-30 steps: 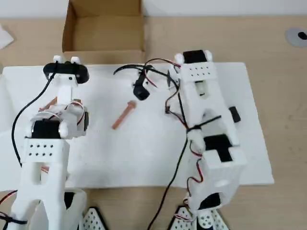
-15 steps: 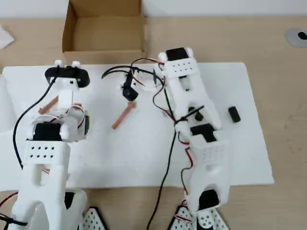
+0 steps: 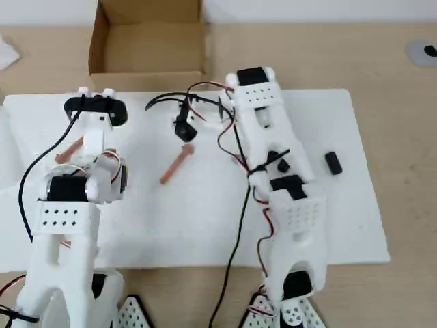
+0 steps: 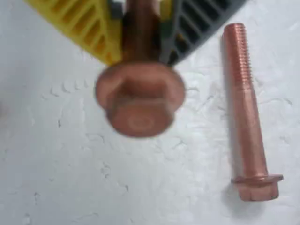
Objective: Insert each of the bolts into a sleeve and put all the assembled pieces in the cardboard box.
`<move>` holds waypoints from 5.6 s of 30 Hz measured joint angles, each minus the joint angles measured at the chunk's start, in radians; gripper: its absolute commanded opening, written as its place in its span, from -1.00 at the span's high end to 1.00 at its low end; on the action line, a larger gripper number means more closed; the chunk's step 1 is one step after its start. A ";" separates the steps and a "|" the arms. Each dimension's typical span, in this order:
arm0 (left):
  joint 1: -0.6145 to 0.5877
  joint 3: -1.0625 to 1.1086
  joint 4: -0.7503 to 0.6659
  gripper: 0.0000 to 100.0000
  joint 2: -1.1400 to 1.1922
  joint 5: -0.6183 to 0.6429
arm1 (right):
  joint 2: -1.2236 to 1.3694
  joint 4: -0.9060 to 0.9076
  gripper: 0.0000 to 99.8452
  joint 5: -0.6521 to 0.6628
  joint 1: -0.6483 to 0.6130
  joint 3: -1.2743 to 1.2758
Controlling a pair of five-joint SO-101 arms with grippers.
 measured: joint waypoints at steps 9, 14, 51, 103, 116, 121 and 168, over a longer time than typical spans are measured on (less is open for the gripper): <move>0.000 0.000 0.000 0.98 0.000 0.000 | 0.003 0.000 0.67 0.000 0.005 -0.006; 0.000 0.000 0.000 0.98 0.000 0.000 | 0.008 0.000 0.64 0.000 0.006 -0.035; 0.000 0.025 0.000 0.98 -0.002 -0.020 | -0.080 -0.195 0.55 -0.017 0.017 0.292; 0.000 0.068 -0.034 0.97 -0.338 0.327 | -0.890 -0.172 0.98 -0.707 -0.087 0.132; 0.017 0.153 -0.229 0.98 -0.338 0.393 | -1.445 -0.954 0.98 -0.793 -0.124 1.192; 0.115 0.153 -0.233 0.99 -0.338 0.394 | -1.567 -1.220 0.98 -0.806 -0.169 1.534; 0.325 0.381 -0.661 0.99 -0.496 0.512 | -1.623 -1.605 0.98 -1.048 -0.382 1.921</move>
